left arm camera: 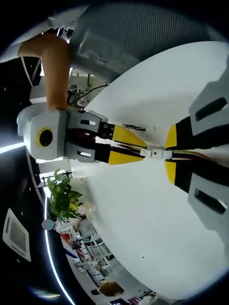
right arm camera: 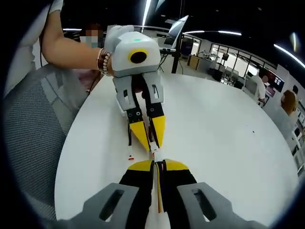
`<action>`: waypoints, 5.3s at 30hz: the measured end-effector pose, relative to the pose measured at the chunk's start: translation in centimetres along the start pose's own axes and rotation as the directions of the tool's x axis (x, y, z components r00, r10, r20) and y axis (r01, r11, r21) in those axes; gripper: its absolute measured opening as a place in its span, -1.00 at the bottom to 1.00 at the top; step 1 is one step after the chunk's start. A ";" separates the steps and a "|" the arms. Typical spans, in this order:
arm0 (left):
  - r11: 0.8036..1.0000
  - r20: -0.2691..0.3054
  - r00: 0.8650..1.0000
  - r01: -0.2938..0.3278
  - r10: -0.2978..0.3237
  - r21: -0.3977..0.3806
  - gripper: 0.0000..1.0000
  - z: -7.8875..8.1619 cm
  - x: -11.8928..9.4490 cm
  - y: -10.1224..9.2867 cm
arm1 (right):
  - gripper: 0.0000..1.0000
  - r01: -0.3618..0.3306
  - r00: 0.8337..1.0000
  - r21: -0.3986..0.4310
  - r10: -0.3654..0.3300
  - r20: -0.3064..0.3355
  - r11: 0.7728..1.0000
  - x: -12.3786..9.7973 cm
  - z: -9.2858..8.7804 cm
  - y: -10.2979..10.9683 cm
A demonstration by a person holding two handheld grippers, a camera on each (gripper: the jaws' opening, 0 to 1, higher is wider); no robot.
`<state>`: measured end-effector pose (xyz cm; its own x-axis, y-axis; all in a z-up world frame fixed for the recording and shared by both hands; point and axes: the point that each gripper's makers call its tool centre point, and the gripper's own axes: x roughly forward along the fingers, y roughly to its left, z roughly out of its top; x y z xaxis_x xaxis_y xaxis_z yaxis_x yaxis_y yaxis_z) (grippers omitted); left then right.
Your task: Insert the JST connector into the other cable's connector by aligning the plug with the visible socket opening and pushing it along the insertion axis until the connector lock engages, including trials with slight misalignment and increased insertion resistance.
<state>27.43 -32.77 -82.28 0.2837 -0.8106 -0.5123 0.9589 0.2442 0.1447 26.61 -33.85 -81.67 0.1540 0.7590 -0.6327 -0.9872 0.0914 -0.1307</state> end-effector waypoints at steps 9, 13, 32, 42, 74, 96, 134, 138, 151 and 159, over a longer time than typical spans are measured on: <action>1.000 -0.001 1.000 0.007 -0.007 0.005 -1.00 0.3 -0.1 0.0 | -0.91 -0.004 1.000 -0.026 0.003 -0.028 1.000 0.0 -0.4 0.0; 1.000 -0.010 1.000 0.014 -0.014 0.016 -1.00 0.3 0.0 -0.2 | -0.91 -0.012 0.999 -0.041 0.010 -0.048 0.999 0.1 -0.7 0.2; 1.000 -0.030 0.999 0.015 -0.014 0.022 -0.99 0.1 0.3 -0.4 | -0.92 -0.027 0.994 -0.066 0.020 -0.106 0.997 0.6 -1.4 0.5; 1.000 -0.036 0.999 0.017 -0.016 0.020 -1.00 -0.1 0.5 -0.5 | -0.92 -0.026 0.990 -0.075 0.016 -0.139 0.997 0.9 -1.9 0.5; 0.998 -0.033 0.999 0.007 -0.005 0.063 -1.00 0.4 1.1 -0.5 | -0.94 -0.015 0.986 -0.105 -0.003 -0.169 0.994 0.9 -1.6 0.4; 0.992 -0.052 0.995 -0.075 0.080 0.098 -1.00 0.3 1.2 2.0 | -0.91 0.111 0.983 -0.175 -0.134 -0.128 0.978 1.8 -1.0 -2.2; 0.979 -0.074 0.979 -0.186 0.192 0.079 -0.67 0.4 -0.3 4.4 | -0.53 0.319 0.948 0.108 -0.317 -0.031 0.942 0.3 -0.3 -5.6; 0.972 -0.023 0.972 -0.233 0.233 0.019 -0.61 1.9 -2.7 4.5 | -0.41 0.337 0.940 0.119 -0.340 0.005 0.934 -1.1 0.8 -5.8; 0.955 0.037 0.961 -0.268 0.275 -0.130 -0.46 3.2 -6.2 1.2 | -0.33 0.320 0.935 0.175 -0.340 0.098 0.931 -3.7 2.9 -3.4; 0.975 -0.069 0.978 -0.202 0.196 -0.096 -0.44 0.6 -5.3 -1.4 | -0.66 0.289 0.955 0.181 -0.296 0.010 0.940 -3.7 0.7 -0.8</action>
<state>24.56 -29.11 -79.30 0.4647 -0.7085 -0.5311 0.8766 0.4528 0.1630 26.81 -36.28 -78.73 0.4387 0.7044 -0.5580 -0.8909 0.4220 -0.1678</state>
